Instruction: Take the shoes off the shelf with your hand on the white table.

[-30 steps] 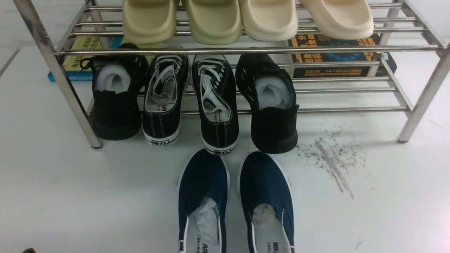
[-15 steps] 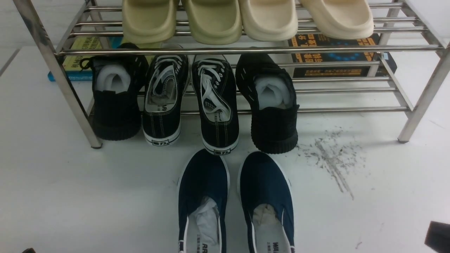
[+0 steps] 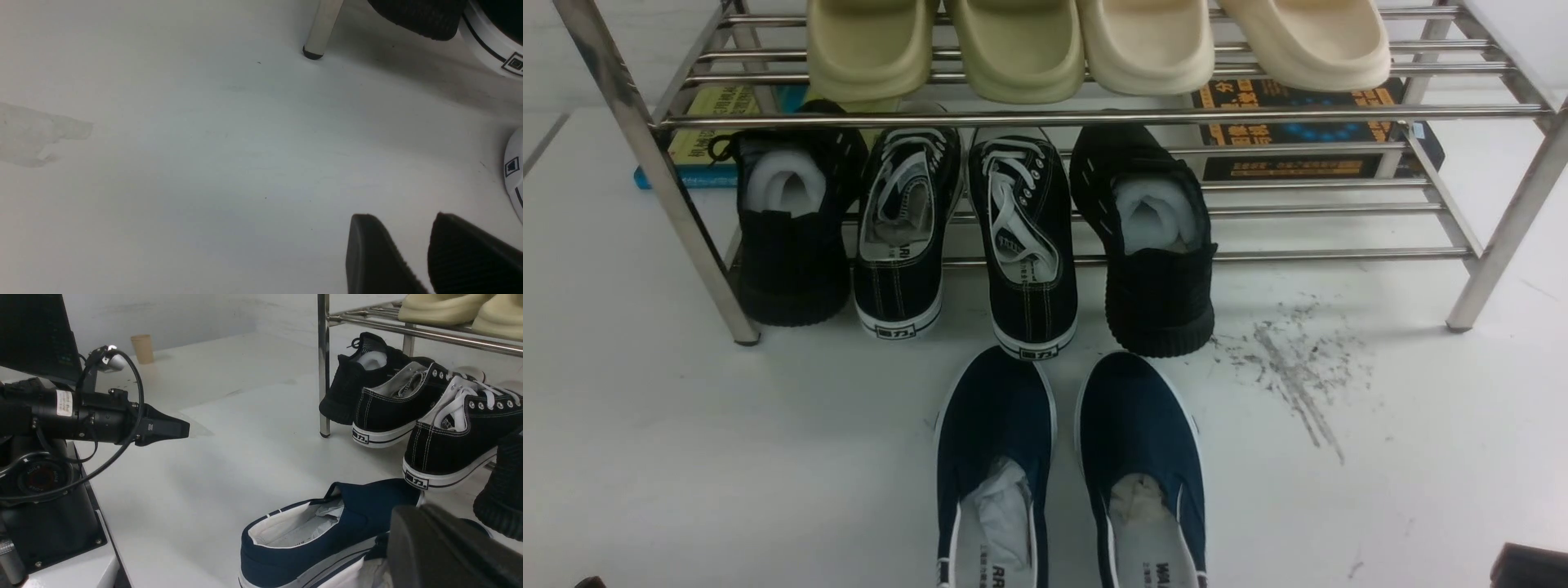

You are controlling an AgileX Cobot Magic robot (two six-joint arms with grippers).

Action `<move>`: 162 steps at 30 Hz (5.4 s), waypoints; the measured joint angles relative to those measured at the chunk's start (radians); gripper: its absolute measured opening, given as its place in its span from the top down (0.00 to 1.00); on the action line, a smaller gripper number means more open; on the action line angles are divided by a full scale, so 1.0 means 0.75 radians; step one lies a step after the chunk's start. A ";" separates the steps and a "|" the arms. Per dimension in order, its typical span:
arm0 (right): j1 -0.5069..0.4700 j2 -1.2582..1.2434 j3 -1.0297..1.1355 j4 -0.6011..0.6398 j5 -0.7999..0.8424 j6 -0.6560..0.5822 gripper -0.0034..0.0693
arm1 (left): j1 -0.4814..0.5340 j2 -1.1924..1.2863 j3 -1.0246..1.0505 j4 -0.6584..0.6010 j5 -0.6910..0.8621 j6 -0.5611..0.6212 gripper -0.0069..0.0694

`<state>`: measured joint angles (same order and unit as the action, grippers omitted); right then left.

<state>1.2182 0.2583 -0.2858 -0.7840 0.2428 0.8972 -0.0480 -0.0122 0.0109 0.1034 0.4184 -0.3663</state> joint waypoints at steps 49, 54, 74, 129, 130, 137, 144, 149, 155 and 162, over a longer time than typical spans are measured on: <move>-0.829 -0.264 0.160 1.212 0.104 -1.359 0.91 | 0.000 0.000 0.000 0.000 0.000 -0.001 0.59; -1.109 -0.293 0.241 1.184 0.113 -1.359 0.90 | 0.000 0.000 0.000 0.000 0.000 -0.001 0.59; -1.681 -0.352 0.278 1.115 0.156 -1.359 0.87 | 0.000 0.000 0.000 0.000 0.000 -0.001 0.59; -1.491 -0.358 0.399 1.071 0.198 -1.215 0.77 | 0.000 0.000 0.000 0.001 0.000 -0.001 0.59; -1.491 -0.358 0.399 1.071 0.198 -1.215 0.77 | 0.000 0.000 0.000 0.001 0.000 -0.001 0.59; -1.491 -0.358 0.399 1.071 0.198 -1.215 0.76 | 0.000 0.000 0.000 0.001 0.000 -0.001 0.59; -1.491 -0.358 0.399 1.071 0.198 -1.215 0.76 | 0.000 0.000 0.000 0.001 0.000 -0.001 0.59; -1.491 -0.358 0.399 1.071 0.198 -1.215 0.76 | 0.000 0.000 0.000 0.001 0.000 -0.001 0.59; -1.491 -0.358 0.399 1.071 0.198 -1.215 0.76 | 0.000 0.000 0.000 0.001 0.000 -0.001 0.59; -1.491 -0.358 0.399 1.071 0.198 -1.215 0.75 | 0.000 0.000 0.000 0.001 0.000 -0.001 0.59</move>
<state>0.1002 -0.0101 0.0134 0.0194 0.3911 -0.0137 -0.0480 -0.0122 0.0109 0.1043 0.4184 -0.3672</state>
